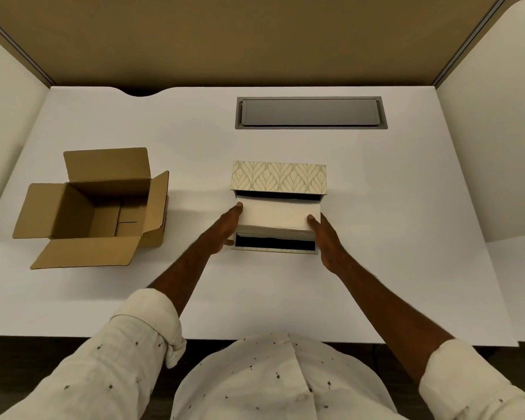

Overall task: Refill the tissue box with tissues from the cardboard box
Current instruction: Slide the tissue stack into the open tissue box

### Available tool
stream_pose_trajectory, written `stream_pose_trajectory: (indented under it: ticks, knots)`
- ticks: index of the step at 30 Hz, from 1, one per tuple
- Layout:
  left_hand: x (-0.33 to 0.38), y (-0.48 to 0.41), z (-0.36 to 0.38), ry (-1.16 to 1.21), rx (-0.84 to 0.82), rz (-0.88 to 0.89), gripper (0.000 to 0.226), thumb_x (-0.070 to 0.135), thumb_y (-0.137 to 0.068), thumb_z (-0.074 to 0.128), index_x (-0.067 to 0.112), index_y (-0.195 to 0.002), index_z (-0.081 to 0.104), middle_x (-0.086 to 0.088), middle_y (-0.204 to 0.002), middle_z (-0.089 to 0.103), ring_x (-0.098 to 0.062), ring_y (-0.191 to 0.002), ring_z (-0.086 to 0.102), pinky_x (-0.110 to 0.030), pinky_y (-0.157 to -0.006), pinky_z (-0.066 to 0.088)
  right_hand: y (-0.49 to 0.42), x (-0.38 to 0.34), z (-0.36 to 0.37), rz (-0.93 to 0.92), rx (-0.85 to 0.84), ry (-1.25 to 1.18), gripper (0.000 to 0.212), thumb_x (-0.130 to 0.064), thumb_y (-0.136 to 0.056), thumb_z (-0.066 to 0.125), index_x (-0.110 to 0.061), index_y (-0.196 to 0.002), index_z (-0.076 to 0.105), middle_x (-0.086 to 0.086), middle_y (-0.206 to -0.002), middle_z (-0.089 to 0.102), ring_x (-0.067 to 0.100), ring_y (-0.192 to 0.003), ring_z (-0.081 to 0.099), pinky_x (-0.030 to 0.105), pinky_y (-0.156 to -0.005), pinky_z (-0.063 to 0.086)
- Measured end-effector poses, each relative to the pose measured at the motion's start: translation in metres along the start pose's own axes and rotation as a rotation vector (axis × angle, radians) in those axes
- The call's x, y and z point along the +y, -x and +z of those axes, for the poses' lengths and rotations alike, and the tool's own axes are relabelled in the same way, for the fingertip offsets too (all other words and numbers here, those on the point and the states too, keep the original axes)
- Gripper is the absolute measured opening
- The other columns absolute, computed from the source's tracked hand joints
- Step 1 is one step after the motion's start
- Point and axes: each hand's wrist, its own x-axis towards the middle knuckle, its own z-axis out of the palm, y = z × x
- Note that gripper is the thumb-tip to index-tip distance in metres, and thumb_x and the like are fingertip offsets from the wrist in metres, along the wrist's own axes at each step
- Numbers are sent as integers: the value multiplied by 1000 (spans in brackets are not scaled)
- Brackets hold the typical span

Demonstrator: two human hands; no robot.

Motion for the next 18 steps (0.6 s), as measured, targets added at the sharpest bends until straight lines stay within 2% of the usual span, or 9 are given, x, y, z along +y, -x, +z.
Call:
stream_pose_trajectory:
  ticks: [10, 12, 13, 14, 15, 18]
  knots:
    - [0, 9, -1, -39, -36, 62, 71, 61, -100, 29, 19, -156, 20, -8, -163, 24, -30, -147, 27, -50, -114, 36, 2, -3, -1, 3, 5, -12, 64, -39, -106, 46, -18, -161, 21, 2, -167, 27, 24, -153, 26, 45, -127, 22]
    - [-5, 15, -3, -27, -42, 105, 72, 62, -100, 29, 20, -157, 20, -7, -163, 25, -27, -147, 28, -47, -117, 33, 3, -4, -5, 4, 27, -26, 62, -40, -104, 51, -16, -157, 30, 2, -160, 35, 23, -148, 32, 42, -123, 28]
    - [-10, 19, -3, -36, -28, 141, 72, 62, -99, 30, 20, -157, 19, -5, -164, 24, -25, -148, 28, -47, -119, 30, 3, -4, -8, -9, 52, -18, 56, -41, -103, 53, -16, -150, 38, 3, -150, 41, 22, -142, 37, 38, -118, 31]
    - [-17, 24, -4, -63, 5, 194, 72, 61, -99, 31, 19, -157, 20, -5, -164, 24, -24, -148, 28, -47, -121, 26, 4, -3, -11, -31, 88, -7, 50, -42, -101, 56, -16, -142, 43, 4, -142, 45, 21, -135, 40, 35, -111, 33]
    - [-27, 30, -3, -98, 65, 266, 70, 59, -99, 34, 19, -156, 25, -5, -163, 28, -23, -147, 30, -45, -121, 26, 7, -2, -14, -64, 145, 1, 51, -42, -100, 58, -16, -142, 45, 3, -141, 47, 20, -134, 42, 33, -109, 34]
    - [-61, 59, 6, -178, 350, 608, 47, 42, -102, 48, 21, -143, 47, -1, -144, 53, -15, -130, 51, -29, -106, 43, 18, -5, -25, -272, 399, 63, 47, -32, -99, 64, -12, -139, 52, 6, -141, 57, 23, -132, 51, 37, -112, 43]
